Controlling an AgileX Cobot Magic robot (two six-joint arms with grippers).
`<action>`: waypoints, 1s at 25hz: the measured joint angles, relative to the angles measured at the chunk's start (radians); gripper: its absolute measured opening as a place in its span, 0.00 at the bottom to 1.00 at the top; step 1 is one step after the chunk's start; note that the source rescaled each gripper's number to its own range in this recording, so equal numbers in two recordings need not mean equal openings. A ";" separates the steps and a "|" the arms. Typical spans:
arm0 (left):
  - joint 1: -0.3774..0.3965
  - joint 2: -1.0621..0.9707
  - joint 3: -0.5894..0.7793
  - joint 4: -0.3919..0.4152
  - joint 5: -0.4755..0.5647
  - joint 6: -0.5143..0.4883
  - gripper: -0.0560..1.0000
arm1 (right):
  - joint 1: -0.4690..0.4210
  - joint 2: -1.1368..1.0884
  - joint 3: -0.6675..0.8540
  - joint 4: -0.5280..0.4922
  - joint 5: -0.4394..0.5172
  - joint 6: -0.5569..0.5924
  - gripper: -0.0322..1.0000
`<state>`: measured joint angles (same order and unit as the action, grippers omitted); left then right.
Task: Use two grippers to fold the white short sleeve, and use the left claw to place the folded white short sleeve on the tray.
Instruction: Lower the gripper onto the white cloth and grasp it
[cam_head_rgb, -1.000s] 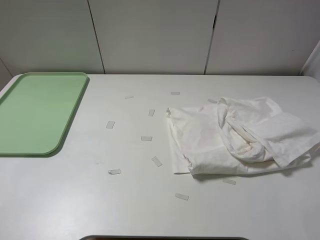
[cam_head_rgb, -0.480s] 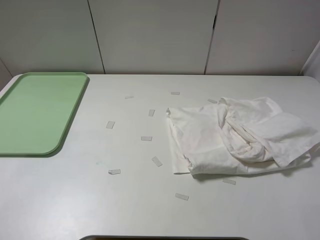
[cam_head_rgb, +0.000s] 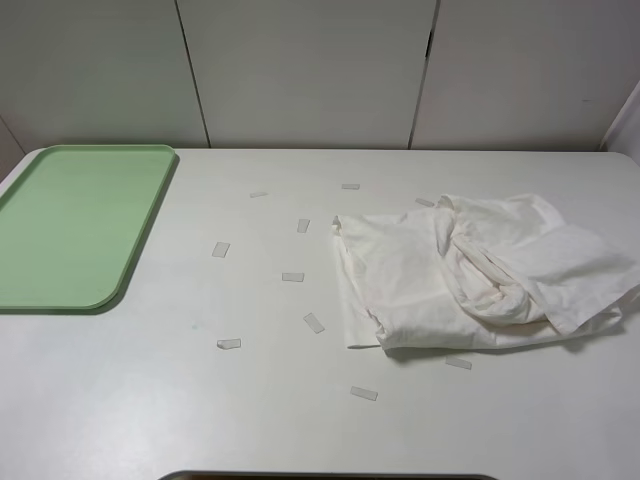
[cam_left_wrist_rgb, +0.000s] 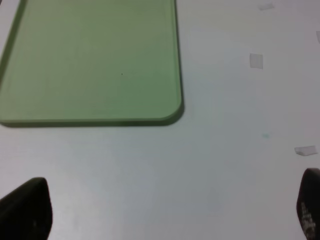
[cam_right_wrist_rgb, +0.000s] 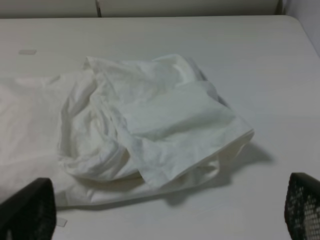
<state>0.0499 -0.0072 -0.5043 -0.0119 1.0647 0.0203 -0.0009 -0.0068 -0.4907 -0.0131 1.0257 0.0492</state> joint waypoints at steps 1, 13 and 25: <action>0.000 0.000 0.000 0.000 0.000 0.000 0.98 | 0.000 0.000 0.000 0.000 0.000 0.000 1.00; 0.000 0.000 0.000 0.000 0.000 0.000 0.98 | 0.000 0.000 0.000 0.001 0.000 0.000 1.00; 0.000 0.000 0.000 0.000 0.000 0.000 0.98 | 0.000 0.000 0.000 0.001 0.000 0.000 1.00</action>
<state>0.0499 -0.0072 -0.5043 -0.0119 1.0647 0.0203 -0.0009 -0.0068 -0.4907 -0.0122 1.0257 0.0492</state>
